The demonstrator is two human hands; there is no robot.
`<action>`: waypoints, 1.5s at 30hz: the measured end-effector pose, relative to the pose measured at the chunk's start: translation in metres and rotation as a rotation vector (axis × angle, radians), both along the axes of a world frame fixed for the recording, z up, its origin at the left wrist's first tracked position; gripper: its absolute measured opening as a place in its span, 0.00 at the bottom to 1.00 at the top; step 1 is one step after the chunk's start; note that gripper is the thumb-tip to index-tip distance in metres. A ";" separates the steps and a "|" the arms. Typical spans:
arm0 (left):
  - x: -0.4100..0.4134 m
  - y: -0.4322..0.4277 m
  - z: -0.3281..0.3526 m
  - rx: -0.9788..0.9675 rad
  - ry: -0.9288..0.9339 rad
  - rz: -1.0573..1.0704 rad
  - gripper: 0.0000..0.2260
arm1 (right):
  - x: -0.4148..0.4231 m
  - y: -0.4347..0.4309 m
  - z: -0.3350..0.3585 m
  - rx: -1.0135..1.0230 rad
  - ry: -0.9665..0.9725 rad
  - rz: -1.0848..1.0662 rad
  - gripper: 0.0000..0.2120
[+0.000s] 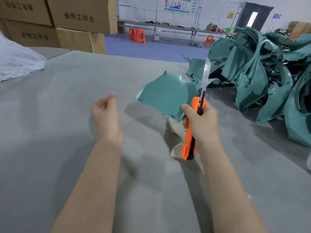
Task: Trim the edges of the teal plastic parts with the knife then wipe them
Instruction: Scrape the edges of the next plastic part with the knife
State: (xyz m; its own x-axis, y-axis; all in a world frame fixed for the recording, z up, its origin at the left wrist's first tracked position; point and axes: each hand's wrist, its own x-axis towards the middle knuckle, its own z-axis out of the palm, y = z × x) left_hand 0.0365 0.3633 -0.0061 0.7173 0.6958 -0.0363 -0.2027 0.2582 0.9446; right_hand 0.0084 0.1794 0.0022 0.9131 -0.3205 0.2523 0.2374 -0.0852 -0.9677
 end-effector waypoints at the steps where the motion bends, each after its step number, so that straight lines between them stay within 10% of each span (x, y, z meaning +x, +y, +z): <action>1: 0.000 0.005 0.000 0.052 0.007 0.000 0.18 | 0.000 -0.004 0.000 -0.031 0.014 0.038 0.13; 7: -0.011 0.002 0.004 0.095 0.166 -0.847 0.15 | -0.004 -0.019 0.003 -0.155 0.017 0.243 0.09; 14: -0.020 0.004 0.003 -0.127 0.084 -1.145 0.16 | -0.002 -0.018 0.003 -0.086 -0.030 0.095 0.04; 23: -0.024 -0.008 0.007 -0.192 0.121 -1.048 0.13 | 0.002 -0.014 -0.002 -0.183 -0.070 0.061 0.06; 31: -0.018 -0.007 0.012 -0.487 -0.019 -0.672 0.06 | 0.002 -0.005 -0.007 -0.211 -0.007 0.026 0.29; 45: -0.028 -0.007 0.023 -0.420 -0.033 -0.723 0.05 | 0.002 0.003 -0.012 -0.348 -0.056 -0.026 0.24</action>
State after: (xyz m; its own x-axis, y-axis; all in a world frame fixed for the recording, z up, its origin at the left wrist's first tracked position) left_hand 0.0089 0.3567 0.0170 0.9869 -0.0026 -0.1612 0.1222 0.6641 0.7376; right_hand 0.0106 0.1827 -0.0102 0.8876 -0.2291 0.3995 0.2826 -0.4141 -0.8653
